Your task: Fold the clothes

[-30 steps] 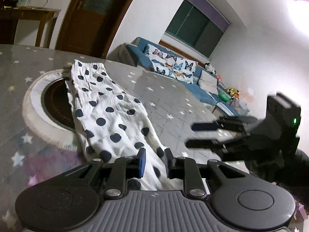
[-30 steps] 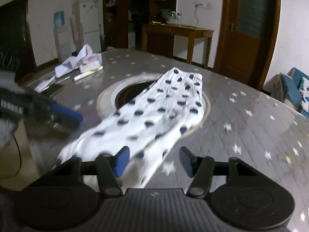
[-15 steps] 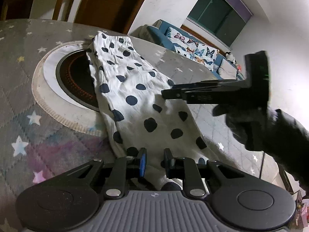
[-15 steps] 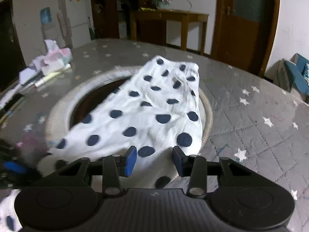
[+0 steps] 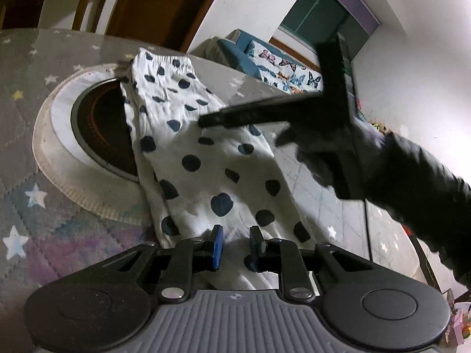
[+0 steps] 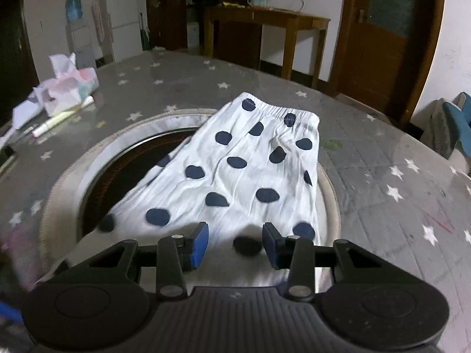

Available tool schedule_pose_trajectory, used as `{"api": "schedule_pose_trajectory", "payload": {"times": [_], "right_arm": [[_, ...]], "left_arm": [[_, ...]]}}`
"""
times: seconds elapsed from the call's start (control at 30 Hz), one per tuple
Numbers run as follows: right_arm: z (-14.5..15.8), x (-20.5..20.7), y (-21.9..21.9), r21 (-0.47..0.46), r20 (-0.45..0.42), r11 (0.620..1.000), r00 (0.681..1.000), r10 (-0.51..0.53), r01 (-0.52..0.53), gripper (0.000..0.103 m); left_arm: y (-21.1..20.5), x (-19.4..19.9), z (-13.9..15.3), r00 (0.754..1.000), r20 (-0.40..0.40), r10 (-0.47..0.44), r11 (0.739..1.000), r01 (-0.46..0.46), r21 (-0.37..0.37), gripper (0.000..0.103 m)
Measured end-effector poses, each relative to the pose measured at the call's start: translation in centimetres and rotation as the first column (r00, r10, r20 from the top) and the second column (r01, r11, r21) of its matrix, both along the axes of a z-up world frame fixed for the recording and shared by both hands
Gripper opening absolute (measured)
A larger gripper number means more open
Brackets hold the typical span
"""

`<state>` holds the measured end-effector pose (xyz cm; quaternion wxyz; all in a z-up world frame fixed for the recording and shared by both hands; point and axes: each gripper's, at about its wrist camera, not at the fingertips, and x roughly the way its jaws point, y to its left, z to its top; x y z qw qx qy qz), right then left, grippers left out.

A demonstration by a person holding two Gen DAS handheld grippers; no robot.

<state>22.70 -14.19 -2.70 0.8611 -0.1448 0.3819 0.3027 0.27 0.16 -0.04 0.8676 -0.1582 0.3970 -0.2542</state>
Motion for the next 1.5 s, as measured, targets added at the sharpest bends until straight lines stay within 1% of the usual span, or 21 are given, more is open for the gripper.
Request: {"api": "schedule_pose_trajectory", "payload": {"times": [0.17, 0.47, 0.57, 0.67, 0.8, 0.97, 1.03, 1.17, 1.2, 1.27, 1.4, 1.5], "right_arm": [[-0.3, 3.2, 1.9, -0.005, -0.005, 1.000, 1.000, 0.003, -0.003, 0.040], [-1.1, 8.2, 6.7, -0.001, 0.009, 1.000, 1.000, 0.018, -0.018, 0.040], [-1.3, 9.7, 7.5, 0.007, 0.020, 1.000, 1.000, 0.000, 0.000, 0.041], [-1.3, 11.1, 7.9, 0.011, 0.036, 1.000, 0.999, -0.014, 0.013, 0.046], [-0.8, 12.1, 7.7, 0.026, 0.041, 1.000, 0.999, -0.019, 0.018, 0.046], [0.9, 10.8, 5.6, 0.042, 0.062, 0.999, 0.998, -0.023, 0.021, 0.047], [1.5, 10.3, 4.7, 0.033, 0.073, 0.999, 0.997, -0.023, 0.021, 0.049], [2.3, 11.0, 3.5, 0.033, 0.078, 0.997, 0.995, -0.067, 0.065, 0.053], [2.3, 11.4, 3.2, 0.040, 0.068, 0.996, 0.995, -0.077, 0.075, 0.058], [1.8, 12.4, 2.7, 0.053, 0.060, 0.994, 0.993, -0.102, 0.099, 0.061], [0.0, 14.2, 1.8, 0.065, 0.027, 0.990, 0.991, -0.129, 0.127, 0.062], [-1.2, 15.4, 0.7, 0.105, -0.004, 0.986, 0.991, -0.132, 0.132, 0.062]], "left_arm": [[0.4, 0.1, -0.3, 1.000, -0.018, -0.007, 1.000, 0.006, -0.017, 0.020], [0.5, 0.3, -0.5, 0.999, -0.037, -0.007, 0.999, 0.005, -0.044, 0.020], [0.5, 0.3, -0.5, 0.999, -0.042, -0.007, 0.999, 0.005, -0.052, 0.020], [0.5, 0.4, -0.7, 0.999, -0.046, -0.006, 0.998, 0.003, -0.059, 0.020], [0.5, 0.4, -0.8, 0.999, -0.051, -0.002, 0.998, -0.001, -0.067, 0.020], [0.5, 0.3, -0.5, 0.999, -0.045, -0.001, 0.998, -0.001, -0.059, 0.022], [0.5, 0.2, -0.2, 0.999, -0.036, 0.003, 0.999, -0.005, -0.049, 0.023], [0.5, -0.2, 0.6, 1.000, -0.016, 0.009, 0.999, -0.009, -0.036, 0.023], [0.4, -0.3, 0.8, 1.000, -0.012, 0.011, 0.999, -0.012, -0.034, 0.023], [0.5, -0.3, 1.0, 1.000, -0.011, 0.020, 0.999, -0.020, -0.031, 0.025], [0.8, 0.0, 1.2, 1.000, -0.016, 0.022, 0.999, -0.022, -0.028, 0.025], [1.0, 0.4, 1.1, 0.999, -0.030, 0.026, 0.999, -0.027, -0.030, 0.025]]}}
